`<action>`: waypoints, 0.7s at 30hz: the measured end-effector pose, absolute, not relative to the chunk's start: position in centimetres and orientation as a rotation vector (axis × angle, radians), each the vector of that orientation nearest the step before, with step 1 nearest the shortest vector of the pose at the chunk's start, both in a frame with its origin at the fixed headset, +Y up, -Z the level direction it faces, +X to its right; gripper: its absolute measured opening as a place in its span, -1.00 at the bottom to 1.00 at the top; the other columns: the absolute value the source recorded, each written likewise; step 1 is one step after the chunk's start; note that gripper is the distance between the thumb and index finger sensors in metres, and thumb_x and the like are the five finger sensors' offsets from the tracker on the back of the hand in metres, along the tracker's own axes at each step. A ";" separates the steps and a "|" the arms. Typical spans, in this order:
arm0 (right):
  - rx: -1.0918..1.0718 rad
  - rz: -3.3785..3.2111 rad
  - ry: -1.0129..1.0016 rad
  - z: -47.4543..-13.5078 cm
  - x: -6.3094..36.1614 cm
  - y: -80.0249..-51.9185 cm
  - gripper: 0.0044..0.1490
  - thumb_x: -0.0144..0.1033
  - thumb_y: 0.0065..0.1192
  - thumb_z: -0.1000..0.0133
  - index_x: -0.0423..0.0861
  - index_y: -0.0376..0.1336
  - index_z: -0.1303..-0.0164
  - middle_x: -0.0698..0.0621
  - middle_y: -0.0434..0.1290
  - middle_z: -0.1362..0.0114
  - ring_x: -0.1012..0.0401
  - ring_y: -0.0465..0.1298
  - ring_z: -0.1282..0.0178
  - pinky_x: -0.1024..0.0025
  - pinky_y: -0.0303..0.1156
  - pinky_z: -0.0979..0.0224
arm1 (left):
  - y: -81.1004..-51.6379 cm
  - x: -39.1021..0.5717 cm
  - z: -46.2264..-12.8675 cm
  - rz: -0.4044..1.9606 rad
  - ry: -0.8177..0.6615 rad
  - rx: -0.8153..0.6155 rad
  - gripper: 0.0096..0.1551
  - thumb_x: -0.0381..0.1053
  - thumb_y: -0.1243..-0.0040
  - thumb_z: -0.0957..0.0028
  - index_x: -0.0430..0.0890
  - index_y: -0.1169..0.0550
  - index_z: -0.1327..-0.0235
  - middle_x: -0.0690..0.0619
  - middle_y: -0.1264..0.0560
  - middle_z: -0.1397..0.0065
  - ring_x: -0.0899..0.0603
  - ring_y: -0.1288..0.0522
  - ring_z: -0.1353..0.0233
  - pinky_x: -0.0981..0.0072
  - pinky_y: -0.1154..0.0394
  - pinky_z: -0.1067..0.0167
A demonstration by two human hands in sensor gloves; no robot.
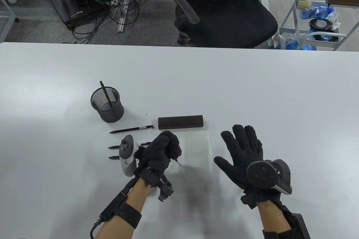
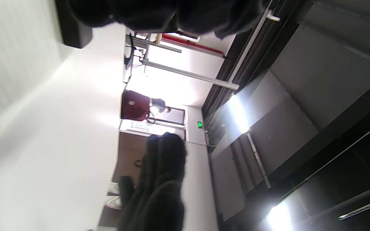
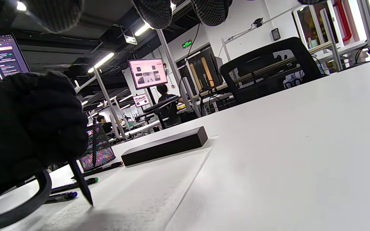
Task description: Press to extend mechanical pencil leads
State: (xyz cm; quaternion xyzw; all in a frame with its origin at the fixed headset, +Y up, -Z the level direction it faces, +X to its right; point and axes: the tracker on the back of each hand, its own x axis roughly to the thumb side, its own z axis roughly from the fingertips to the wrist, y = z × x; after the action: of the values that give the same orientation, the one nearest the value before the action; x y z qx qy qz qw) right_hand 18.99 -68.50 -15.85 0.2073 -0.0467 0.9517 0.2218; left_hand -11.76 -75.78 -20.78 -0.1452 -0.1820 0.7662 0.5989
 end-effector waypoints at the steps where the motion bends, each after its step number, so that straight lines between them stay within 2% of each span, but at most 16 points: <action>1: 0.573 2.629 -0.129 -15.9 19.0 -68.5 0.04 0.31 -0.12 -0.23 -0.02 -0.12 -0.84 -0.47 -0.12 -0.82 -0.49 -0.25 -0.68 -0.65 -0.08 -0.42 | -75.5 -11.9 -20.8 1.780 -0.417 -0.329 -0.58 0.30 0.24 -0.31 0.13 -0.53 -0.03 0.22 -0.55 0.17 0.00 -0.53 0.05 -0.02 -0.45 -0.33; 7: 0.578 2.626 -0.126 -15.9 19.0 -68.5 0.04 0.32 -0.12 -0.23 -0.03 -0.12 -0.84 -0.47 -0.12 -0.82 -0.49 -0.25 -0.68 -0.65 -0.08 -0.42 | -75.3 -10.9 -20.6 1.735 -0.472 -0.360 -0.51 0.37 0.30 -0.30 0.15 -0.47 -0.16 0.21 -0.53 0.05 0.00 -0.50 -0.05 -0.02 -0.39 -0.40; 12: 0.582 2.620 -0.133 -15.8 19.0 -68.4 0.04 0.32 -0.12 -0.23 -0.03 -0.12 -0.84 -0.47 -0.12 -0.82 -0.49 -0.25 -0.68 -0.65 -0.09 -0.42 | -74.2 -11.1 -20.5 1.730 -0.534 -0.338 -0.44 0.33 0.33 -0.31 0.12 -0.33 -0.44 0.14 -0.46 -0.20 -0.06 -0.43 -0.23 -0.09 -0.30 -0.46; 14: 0.578 2.621 -0.139 -15.8 19.1 -68.4 0.04 0.32 -0.12 -0.23 -0.03 -0.12 -0.84 -0.47 -0.12 -0.82 -0.49 -0.25 -0.68 -0.65 -0.08 -0.42 | -73.4 -11.4 -20.5 1.682 -0.486 -0.294 -0.46 0.24 0.28 -0.33 0.11 -0.31 -0.50 0.11 -0.43 -0.31 -0.08 -0.41 -0.28 -0.07 -0.30 -0.44; 17: 0.570 2.618 -0.139 -15.8 19.2 -68.4 0.05 0.32 -0.12 -0.23 -0.03 -0.13 -0.84 -0.47 -0.12 -0.82 -0.49 -0.25 -0.68 -0.65 -0.08 -0.42 | -72.2 -12.0 -20.5 1.573 -0.479 -0.251 -0.50 0.20 0.20 -0.35 0.13 -0.41 -0.48 0.12 -0.46 -0.33 -0.04 -0.46 -0.25 -0.02 -0.38 -0.38; 21: 0.559 2.617 -0.137 -15.8 19.3 -68.4 0.05 0.32 -0.12 -0.23 -0.03 -0.12 -0.84 -0.47 -0.12 -0.82 -0.49 -0.25 -0.68 -0.65 -0.09 -0.42 | -70.9 -13.1 -20.0 1.491 -0.478 -0.232 -0.44 0.16 0.09 -0.36 0.13 -0.37 -0.63 0.04 -0.26 -0.61 -0.01 -0.46 -0.31 0.04 -0.45 -0.35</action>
State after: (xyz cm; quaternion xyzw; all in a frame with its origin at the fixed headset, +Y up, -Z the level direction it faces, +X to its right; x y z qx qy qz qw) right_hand 19.30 -68.44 -15.80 0.2032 -0.0498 0.9507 0.2289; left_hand -13.12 -70.86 -19.95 -0.1043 -0.2150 0.6699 0.7029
